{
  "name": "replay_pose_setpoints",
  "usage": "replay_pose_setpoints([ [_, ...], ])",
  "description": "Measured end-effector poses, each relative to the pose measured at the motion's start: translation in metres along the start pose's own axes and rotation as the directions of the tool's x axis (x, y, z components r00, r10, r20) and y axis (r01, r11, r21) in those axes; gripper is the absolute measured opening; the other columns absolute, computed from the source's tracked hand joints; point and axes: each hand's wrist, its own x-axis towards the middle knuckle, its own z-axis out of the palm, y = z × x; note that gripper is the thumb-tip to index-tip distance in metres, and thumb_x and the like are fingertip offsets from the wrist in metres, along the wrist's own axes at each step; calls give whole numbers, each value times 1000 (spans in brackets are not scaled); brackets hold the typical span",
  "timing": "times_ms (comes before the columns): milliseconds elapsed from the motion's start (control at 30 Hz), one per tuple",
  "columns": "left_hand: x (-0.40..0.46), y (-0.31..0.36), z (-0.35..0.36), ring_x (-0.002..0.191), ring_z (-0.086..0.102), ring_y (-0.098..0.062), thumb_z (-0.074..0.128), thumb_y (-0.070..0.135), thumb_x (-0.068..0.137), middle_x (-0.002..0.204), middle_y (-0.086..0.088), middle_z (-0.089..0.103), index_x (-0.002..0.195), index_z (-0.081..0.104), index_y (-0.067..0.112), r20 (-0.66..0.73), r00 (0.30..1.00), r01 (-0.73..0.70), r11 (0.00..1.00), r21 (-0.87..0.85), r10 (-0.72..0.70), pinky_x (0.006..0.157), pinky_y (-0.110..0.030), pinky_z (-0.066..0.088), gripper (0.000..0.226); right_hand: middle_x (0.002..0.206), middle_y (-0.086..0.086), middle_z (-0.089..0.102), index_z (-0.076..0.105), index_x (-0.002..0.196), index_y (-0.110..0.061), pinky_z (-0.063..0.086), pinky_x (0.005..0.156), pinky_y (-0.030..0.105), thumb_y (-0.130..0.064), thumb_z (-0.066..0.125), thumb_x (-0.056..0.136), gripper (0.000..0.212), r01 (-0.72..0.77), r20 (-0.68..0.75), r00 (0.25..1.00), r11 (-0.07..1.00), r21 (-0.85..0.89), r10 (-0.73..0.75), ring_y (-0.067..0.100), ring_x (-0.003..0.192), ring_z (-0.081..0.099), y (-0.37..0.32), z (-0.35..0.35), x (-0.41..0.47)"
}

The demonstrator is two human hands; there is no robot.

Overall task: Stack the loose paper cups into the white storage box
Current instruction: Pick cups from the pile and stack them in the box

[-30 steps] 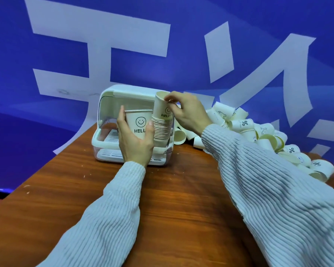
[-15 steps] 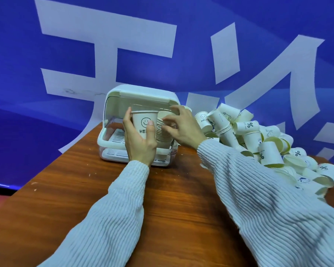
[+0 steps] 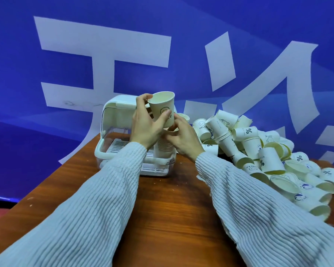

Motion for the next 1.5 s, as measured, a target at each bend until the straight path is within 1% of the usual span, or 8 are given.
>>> replay_pose_setpoints([
  [100, 9, -6, 6, 105, 63, -18, 81, 33, 81, 125, 2, 58, 127, 44, 23, 5, 998, -56, 993, 107, 56, 90, -39, 55, 60, 136, 6, 56, 54, 102, -15, 47, 99, 34, -40, 85, 81, 45, -20, -17, 1000, 999, 26, 21, 22, 124, 56, 4, -8, 0],
  [267, 10, -9, 13, 116, 56, -16, 81, 30, 83, 134, 1, 55, 141, 45, 18, 117, 992, -69, 986, 152, 52, 99, -37, 51, 69, 154, 12, 35, 27, 150, -21, 46, 99, 25, -22, 94, 72, 103, -25, 6, 1000, 984, 174, 24, 12, 122, 55, 5, -18, 0],
  [533, 16, -10, 16, 118, 59, -18, 83, 29, 82, 135, 0, 58, 141, 51, 17, 191, 981, -75, 982, 172, 41, 102, -36, 50, 68, 162, 4, 31, -2, 162, -37, 48, 111, 38, -27, 92, 71, 131, 2, -5, 1000, 973, 233, -1, 14, 133, 55, 9, -11, 0],
  [700, 6, -21, 12, 132, 50, -24, 77, 28, 84, 146, -6, 52, 151, 41, 16, 351, 936, -78, 949, 304, -36, 112, -37, 40, 77, 149, -10, 41, -4, 162, -41, 47, 110, 37, -14, 82, 77, 124, -6, 16, 1000, 979, 204, 3, 12, 132, 53, 9, -9, -3],
  [867, -2, -34, 1, 128, 47, -21, 45, 62, 85, 137, 0, 47, 153, 44, 21, 394, 906, -31, 906, 422, -153, 107, -43, 41, 79, 169, 3, 21, 52, 144, -33, 37, 119, 47, -17, 75, 77, 73, 61, 49, 997, 997, 41, -63, 18, 155, 26, 7, 5, -9],
  [1167, -8, -62, -2, 135, 49, -17, 35, 50, 91, 152, 3, 51, 149, 49, 27, 323, 929, 69, 943, 327, -180, 114, -37, 36, 64, 165, 9, 22, 56, 121, -18, 36, 99, 33, -35, 74, 91, 39, 14, -219, 976, 999, 44, -4, 9, 134, 30, -3, 44, -24],
  [1300, -14, -65, 1, 119, 60, -25, 44, 56, 89, 136, -4, 63, 149, 44, 35, 320, 920, 105, 930, 353, -225, 103, -40, 44, 64, 168, 5, 16, 51, 131, -21, 44, 102, 36, -23, 74, 90, 47, 11, -281, 960, 994, 106, 19, 20, 145, 37, 0, 62, -24],
  [1500, -12, -62, 1, 118, 63, -28, 67, 55, 69, 134, -5, 63, 144, 17, 43, 444, 842, 115, 906, 408, -307, 103, -50, 49, 91, 174, -7, 3, 7, 164, -36, 25, 120, 28, -25, 66, 91, 94, 12, -221, 975, 980, 199, 33, 5, 158, 7, 25, 79, -45],
])
